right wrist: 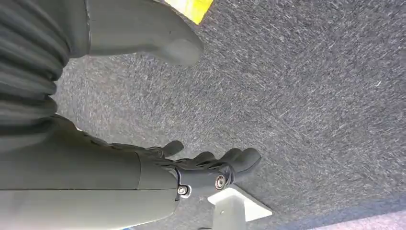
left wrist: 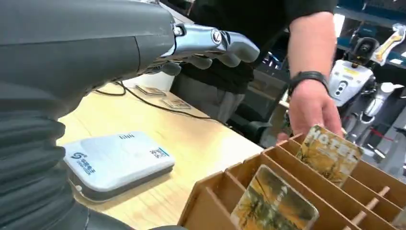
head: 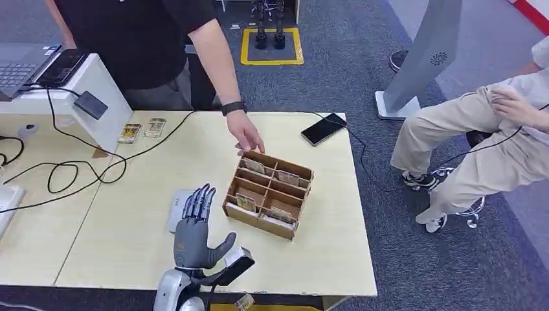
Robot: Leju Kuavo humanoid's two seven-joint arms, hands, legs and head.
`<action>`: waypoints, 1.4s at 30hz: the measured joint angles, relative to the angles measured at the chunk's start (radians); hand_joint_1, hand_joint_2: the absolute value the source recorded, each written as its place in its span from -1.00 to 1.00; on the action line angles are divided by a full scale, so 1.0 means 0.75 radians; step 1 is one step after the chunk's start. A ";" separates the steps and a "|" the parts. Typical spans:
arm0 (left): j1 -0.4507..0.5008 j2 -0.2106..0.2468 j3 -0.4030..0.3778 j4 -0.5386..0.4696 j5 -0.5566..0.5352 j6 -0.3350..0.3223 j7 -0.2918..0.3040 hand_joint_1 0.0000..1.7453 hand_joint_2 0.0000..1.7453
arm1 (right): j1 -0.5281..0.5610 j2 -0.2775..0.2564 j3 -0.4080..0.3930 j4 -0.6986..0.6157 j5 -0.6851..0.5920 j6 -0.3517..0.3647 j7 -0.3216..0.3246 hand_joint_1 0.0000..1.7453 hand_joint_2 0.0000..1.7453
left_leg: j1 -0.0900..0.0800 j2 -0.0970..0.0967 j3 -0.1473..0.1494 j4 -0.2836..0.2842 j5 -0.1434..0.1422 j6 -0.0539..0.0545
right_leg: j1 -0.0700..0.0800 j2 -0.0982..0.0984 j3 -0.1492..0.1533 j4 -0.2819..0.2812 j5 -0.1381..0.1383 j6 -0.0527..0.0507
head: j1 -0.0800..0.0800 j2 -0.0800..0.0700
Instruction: Pass the card to the sensor for recognition and then transmit it.
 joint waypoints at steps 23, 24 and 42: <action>0.020 0.049 -0.065 -0.020 -0.141 -0.005 0.050 -1.00 1.00 | 0.000 0.000 -0.001 0.001 0.048 0.000 -0.009 -1.00 1.00 | 0.000 0.000 0.000 0.000 0.000 0.000 | 0.000 0.000 0.000 0.000 0.000 0.000 | 0.000 0.000; 0.020 0.051 -0.068 -0.020 -0.146 -0.005 0.051 -1.00 1.00 | 0.000 0.000 0.000 0.001 0.049 0.000 -0.010 -1.00 1.00 | 0.000 0.000 0.000 0.000 0.000 0.000 | 0.000 0.000 0.000 0.000 0.000 0.000 | 0.000 0.000; 0.016 0.112 -0.150 0.027 -0.274 -0.071 0.134 -0.50 1.00 | -0.001 0.000 0.000 0.003 0.084 0.000 -0.008 -1.00 1.00 | 0.000 0.000 0.000 0.000 0.000 0.000 | 0.000 0.000 -0.001 0.000 0.000 0.000 | 0.000 0.000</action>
